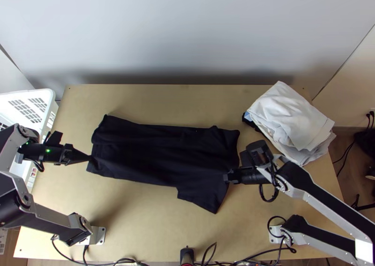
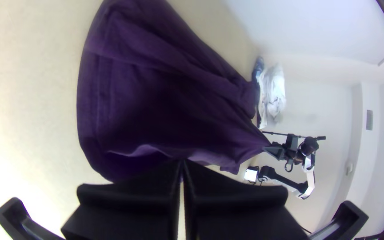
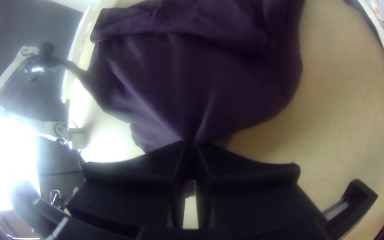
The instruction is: Fold the t-shirt
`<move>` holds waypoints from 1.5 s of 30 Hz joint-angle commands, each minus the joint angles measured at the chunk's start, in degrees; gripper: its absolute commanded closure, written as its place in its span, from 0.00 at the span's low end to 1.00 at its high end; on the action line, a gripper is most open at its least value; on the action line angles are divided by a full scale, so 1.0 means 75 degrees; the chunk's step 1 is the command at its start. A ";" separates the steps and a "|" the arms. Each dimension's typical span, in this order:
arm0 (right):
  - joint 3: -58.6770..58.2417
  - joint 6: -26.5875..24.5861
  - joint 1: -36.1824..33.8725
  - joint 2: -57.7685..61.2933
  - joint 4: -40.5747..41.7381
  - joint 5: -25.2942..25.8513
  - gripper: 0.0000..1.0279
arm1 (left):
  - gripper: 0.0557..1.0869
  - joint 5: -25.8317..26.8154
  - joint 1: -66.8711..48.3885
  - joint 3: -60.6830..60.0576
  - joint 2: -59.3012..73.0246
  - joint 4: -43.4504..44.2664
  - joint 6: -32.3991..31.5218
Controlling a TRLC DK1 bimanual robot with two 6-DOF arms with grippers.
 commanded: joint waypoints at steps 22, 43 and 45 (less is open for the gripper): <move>0.0931 -0.0426 -0.1243 0.0711 -0.0144 -0.0179 0.97 | 0.96 0.0341 0.0225 0.1452 0.1421 -0.0034 -0.0541; 0.1658 -0.0391 -0.1571 0.2129 -0.0051 -0.0343 0.97 | 0.97 0.0669 -0.0127 0.2718 0.2124 0.0024 -0.1514; 0.1752 -0.0379 -0.1583 0.2282 -0.0027 -0.0343 0.97 | 0.96 0.0680 -0.0139 0.2765 0.2194 0.0071 -0.1631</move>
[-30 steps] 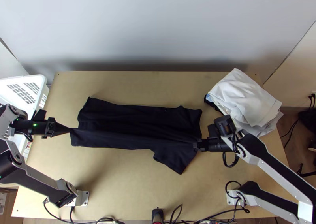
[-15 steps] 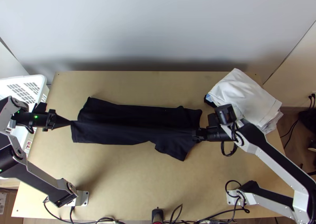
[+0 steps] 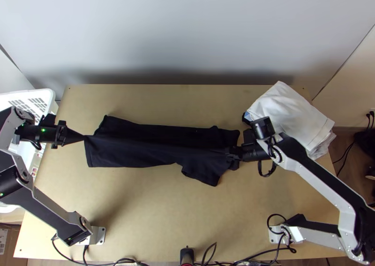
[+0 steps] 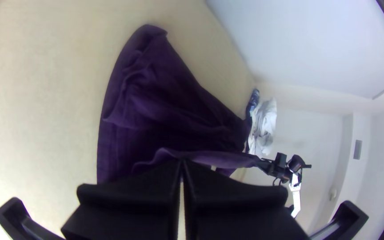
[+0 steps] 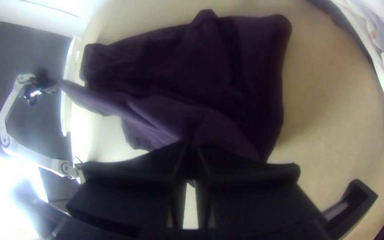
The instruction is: Fold the t-shirt
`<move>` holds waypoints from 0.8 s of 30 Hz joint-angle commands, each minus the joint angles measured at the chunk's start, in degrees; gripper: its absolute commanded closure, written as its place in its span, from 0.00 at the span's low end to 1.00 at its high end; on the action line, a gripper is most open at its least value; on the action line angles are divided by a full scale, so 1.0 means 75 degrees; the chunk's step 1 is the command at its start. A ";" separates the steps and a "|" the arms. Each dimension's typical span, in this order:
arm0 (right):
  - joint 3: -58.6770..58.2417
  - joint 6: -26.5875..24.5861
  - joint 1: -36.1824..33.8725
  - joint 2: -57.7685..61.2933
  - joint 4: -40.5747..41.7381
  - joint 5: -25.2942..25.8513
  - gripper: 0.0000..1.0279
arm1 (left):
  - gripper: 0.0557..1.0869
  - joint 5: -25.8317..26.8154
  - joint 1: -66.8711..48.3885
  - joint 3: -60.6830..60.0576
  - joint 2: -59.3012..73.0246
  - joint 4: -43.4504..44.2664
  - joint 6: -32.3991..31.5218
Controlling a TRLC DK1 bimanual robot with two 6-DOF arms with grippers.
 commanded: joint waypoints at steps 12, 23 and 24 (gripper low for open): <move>0.0635 0.0321 -0.0176 0.1274 0.0374 -0.0002 0.97 | 0.96 0.0095 -0.0420 0.0745 0.0640 0.0713 -0.1330; 0.1045 0.0966 -0.0281 0.1966 0.0585 -0.0014 0.97 | 0.97 0.0095 -0.0877 0.1377 0.0980 0.0724 -0.1775; 0.1092 0.1048 -0.0351 0.2036 0.0585 -0.0014 0.97 | 0.97 0.0083 -0.0913 0.1389 0.0980 0.0724 -0.1787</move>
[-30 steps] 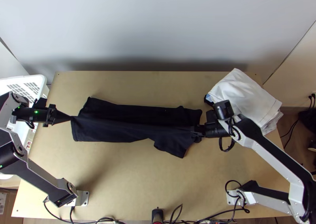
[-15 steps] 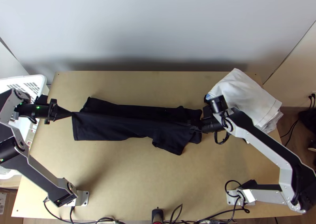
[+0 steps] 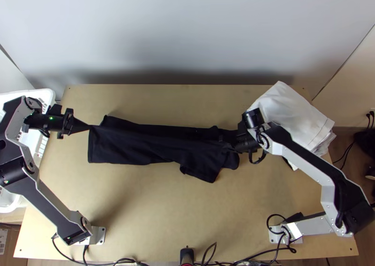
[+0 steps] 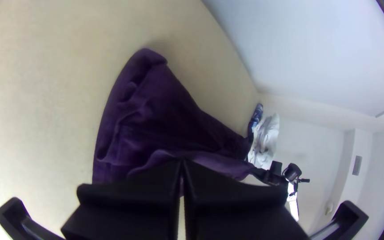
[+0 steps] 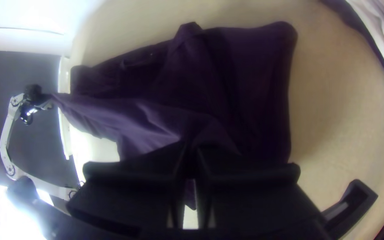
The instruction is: Fold the t-shirt
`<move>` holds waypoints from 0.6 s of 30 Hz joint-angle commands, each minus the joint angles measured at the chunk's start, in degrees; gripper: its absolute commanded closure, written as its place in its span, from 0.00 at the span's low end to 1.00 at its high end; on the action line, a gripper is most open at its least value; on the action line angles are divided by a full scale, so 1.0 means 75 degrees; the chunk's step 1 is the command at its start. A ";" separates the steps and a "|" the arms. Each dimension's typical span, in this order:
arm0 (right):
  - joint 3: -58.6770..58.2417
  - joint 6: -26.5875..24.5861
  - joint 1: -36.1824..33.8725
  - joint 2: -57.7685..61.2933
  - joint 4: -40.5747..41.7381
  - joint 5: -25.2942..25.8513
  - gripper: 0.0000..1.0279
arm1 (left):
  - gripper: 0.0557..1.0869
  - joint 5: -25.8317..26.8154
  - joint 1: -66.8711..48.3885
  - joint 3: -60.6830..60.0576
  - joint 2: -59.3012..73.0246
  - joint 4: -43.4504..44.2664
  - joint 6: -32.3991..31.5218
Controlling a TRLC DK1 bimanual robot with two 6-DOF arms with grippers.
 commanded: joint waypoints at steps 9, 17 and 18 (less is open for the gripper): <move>0.0531 0.0899 -0.0660 0.1192 0.0022 -0.0304 0.97 | 0.97 -0.0136 -0.0652 0.0777 0.0269 -0.0016 -0.0354; 0.0683 0.1052 -0.0953 0.1778 0.0022 -0.0304 0.97 | 0.97 -0.0230 -0.0840 0.1152 0.0527 -0.0016 -0.0600; 0.0683 0.1064 -0.0953 0.1825 0.0022 -0.0304 0.97 | 0.97 -0.0265 -0.0852 0.1187 0.0598 -0.0028 -0.0624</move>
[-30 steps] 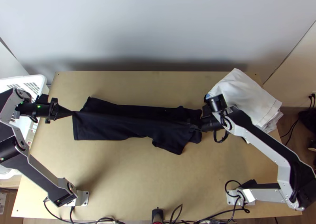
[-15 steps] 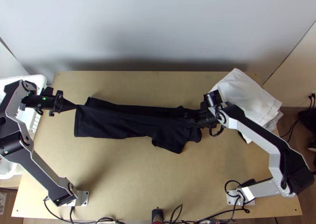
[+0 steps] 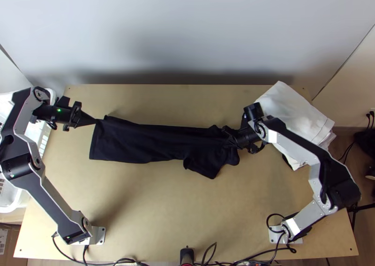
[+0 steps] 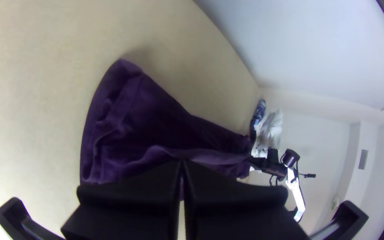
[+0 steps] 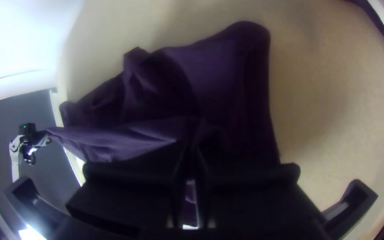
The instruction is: Fold the t-shirt
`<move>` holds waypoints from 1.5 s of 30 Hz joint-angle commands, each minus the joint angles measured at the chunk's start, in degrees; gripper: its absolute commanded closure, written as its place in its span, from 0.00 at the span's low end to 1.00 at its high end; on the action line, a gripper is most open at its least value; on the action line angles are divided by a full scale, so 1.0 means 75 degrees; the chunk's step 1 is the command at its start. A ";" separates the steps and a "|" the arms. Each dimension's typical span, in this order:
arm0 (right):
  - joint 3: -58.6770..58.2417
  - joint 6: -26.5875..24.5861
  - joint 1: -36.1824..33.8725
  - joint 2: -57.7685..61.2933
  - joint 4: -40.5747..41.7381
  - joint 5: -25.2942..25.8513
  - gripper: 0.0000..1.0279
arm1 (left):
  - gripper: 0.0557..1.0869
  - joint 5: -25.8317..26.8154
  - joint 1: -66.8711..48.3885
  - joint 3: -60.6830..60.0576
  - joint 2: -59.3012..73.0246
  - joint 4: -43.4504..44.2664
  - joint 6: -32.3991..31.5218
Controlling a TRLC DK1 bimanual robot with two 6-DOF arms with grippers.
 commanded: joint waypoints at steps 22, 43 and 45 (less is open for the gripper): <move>-0.0242 0.0195 0.0188 -0.0210 0.0412 0.0119 0.38 | 0.96 -0.2261 -0.0565 0.0571 0.1710 0.2665 -0.2179; 0.3449 0.0524 0.2509 0.0224 -0.0596 0.0787 0.05 | 0.04 -0.2156 -0.0565 0.0278 0.0948 0.2665 -0.1640; 0.3730 0.0664 0.2837 0.0810 -0.0596 0.0553 0.05 | 0.04 -0.2156 -0.0542 0.0301 0.0761 0.2688 -0.1652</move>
